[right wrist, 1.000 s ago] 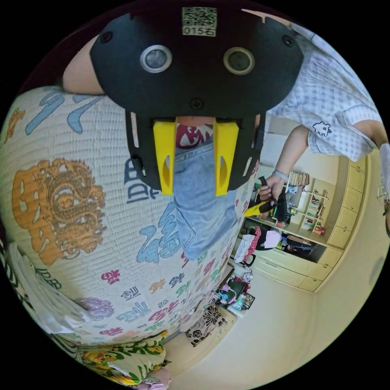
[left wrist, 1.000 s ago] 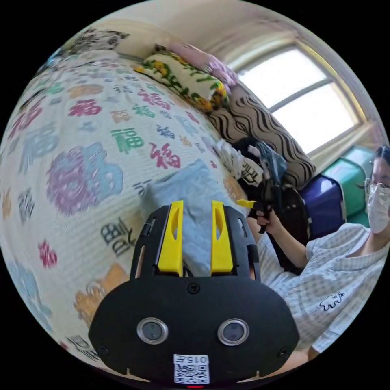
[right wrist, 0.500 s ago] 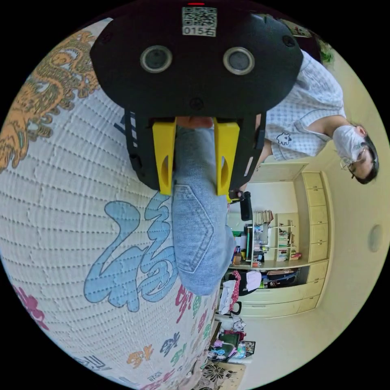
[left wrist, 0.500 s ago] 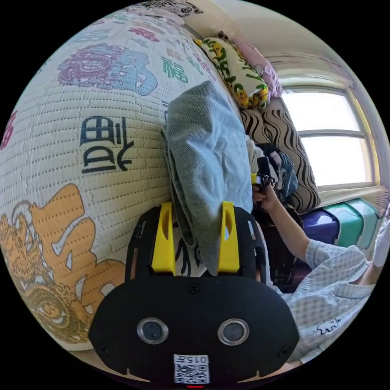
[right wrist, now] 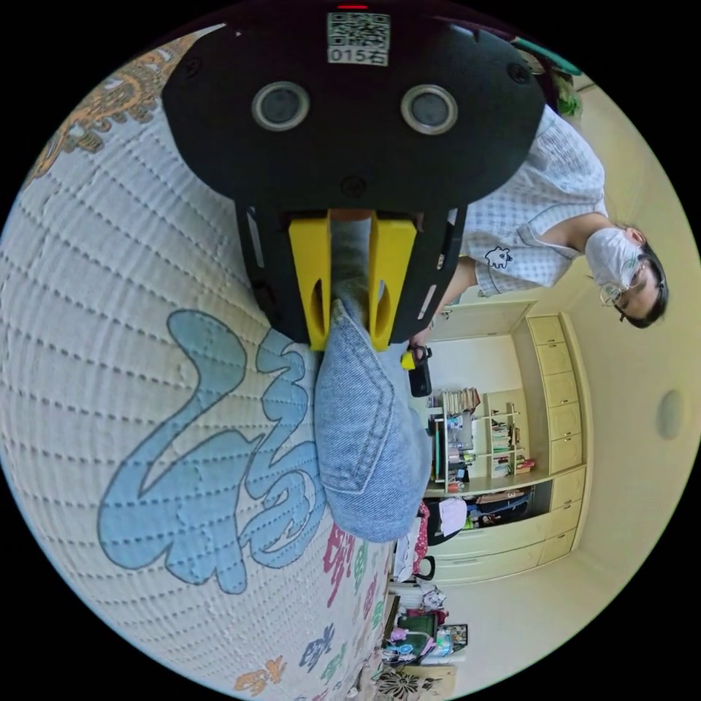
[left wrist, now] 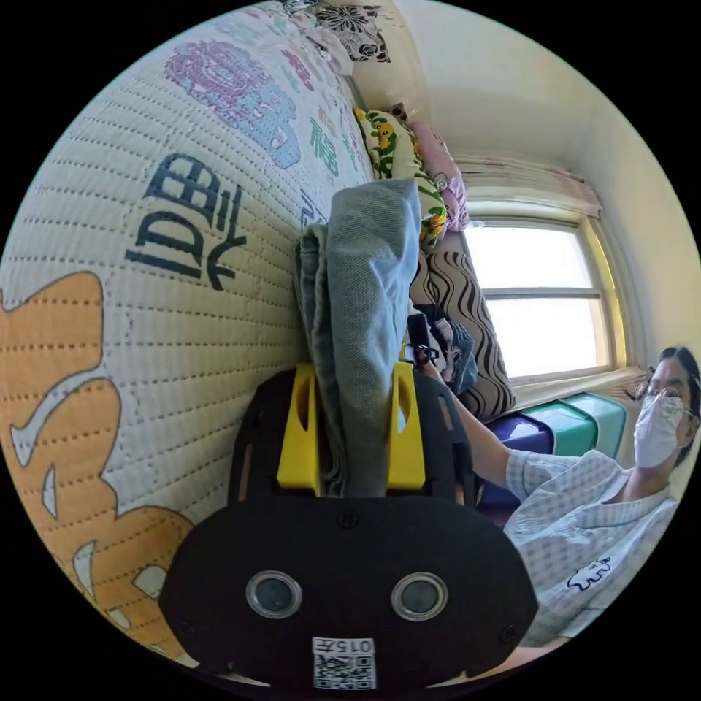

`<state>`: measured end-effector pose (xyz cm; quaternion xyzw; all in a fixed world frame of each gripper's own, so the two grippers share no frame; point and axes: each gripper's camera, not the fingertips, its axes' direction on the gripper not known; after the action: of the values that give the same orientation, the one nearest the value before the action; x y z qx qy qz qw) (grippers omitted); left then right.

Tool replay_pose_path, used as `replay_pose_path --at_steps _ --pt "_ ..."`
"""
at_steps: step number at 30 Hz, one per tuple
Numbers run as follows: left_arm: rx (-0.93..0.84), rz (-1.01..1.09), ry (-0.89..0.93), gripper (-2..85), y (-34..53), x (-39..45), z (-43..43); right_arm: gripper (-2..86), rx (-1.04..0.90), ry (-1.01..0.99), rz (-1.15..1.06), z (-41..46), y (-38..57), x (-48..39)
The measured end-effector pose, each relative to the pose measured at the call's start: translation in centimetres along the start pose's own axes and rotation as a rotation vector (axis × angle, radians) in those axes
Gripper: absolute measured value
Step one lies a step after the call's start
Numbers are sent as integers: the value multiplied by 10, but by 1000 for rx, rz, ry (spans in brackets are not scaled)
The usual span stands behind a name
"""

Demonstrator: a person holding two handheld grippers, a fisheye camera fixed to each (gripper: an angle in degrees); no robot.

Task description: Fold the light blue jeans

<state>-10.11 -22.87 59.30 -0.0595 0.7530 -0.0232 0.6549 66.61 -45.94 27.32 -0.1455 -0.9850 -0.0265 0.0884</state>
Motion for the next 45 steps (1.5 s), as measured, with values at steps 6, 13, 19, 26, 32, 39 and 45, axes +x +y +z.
replay_pose_path --at_steps 6,13,19,26,32,39,45 --pt "-56 4 14 111 -7 -12 33 77 28 11 14 7 -28 -26" --pt "-41 12 76 84 5 -1 63 67 1 99 -41 19 -61 -93" --pt "-74 119 201 83 -7 64 129 64 15 257 -134 -35 -66 -203" --pt "-152 275 396 83 -55 210 297 73 85 715 -16 -174 -57 -374" --pt "-211 274 534 81 -74 320 478 103 197 1101 420 -283 -44 -457" --pt "-354 189 262 90 -68 338 679 91 289 1663 693 -292 -62 -461" --pt "-426 406 314 63 -65 329 706 59 10 1888 736 -248 -115 -402"
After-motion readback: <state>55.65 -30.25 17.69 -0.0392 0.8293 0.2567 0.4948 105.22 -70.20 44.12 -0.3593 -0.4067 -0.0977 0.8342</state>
